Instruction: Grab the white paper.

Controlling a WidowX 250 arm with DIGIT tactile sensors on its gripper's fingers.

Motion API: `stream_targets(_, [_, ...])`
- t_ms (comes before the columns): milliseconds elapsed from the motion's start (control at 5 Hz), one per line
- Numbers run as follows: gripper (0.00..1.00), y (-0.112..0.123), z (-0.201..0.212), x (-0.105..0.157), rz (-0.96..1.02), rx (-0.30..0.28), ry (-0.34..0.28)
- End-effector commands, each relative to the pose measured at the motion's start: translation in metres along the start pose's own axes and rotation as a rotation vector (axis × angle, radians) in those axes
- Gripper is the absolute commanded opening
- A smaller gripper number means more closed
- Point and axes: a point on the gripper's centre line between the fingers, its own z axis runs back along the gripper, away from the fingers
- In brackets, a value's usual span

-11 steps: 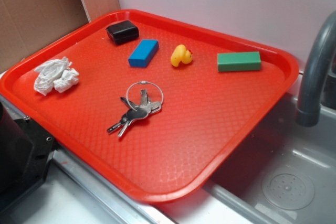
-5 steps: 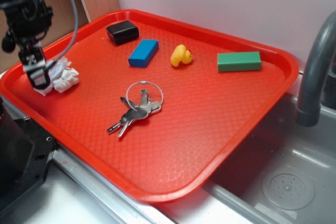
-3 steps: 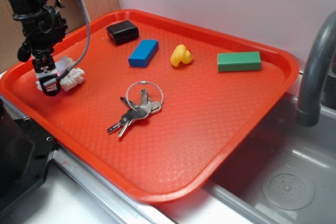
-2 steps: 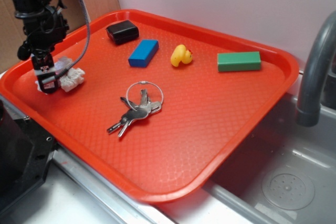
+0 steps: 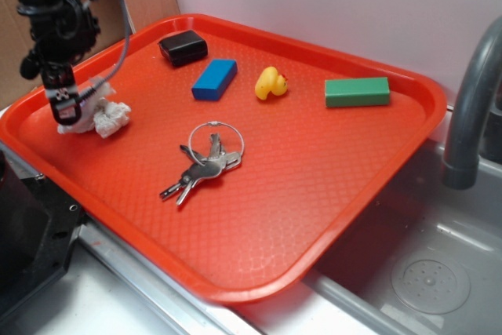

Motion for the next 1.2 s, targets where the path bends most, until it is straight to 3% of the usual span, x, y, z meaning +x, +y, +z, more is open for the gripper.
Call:
stream_targets(0, [1.00, -0.002, 0.039, -0.004, 0.011, 0.064, -0.106])
stream_targets(400, [1.00, -0.002, 0.039, -0.004, 0.011, 0.064, -0.106])
stream_targets(600, [1.00, 0.006, 0.012, 0.003, -0.029, 0.075, -0.144])
stream_targets(800, [1.00, 0.013, -0.022, 0.018, -0.068, 0.052, -0.169])
stream_targets(1000, [1.00, 0.009, -0.044, 0.032, -0.123, -0.001, -0.142])
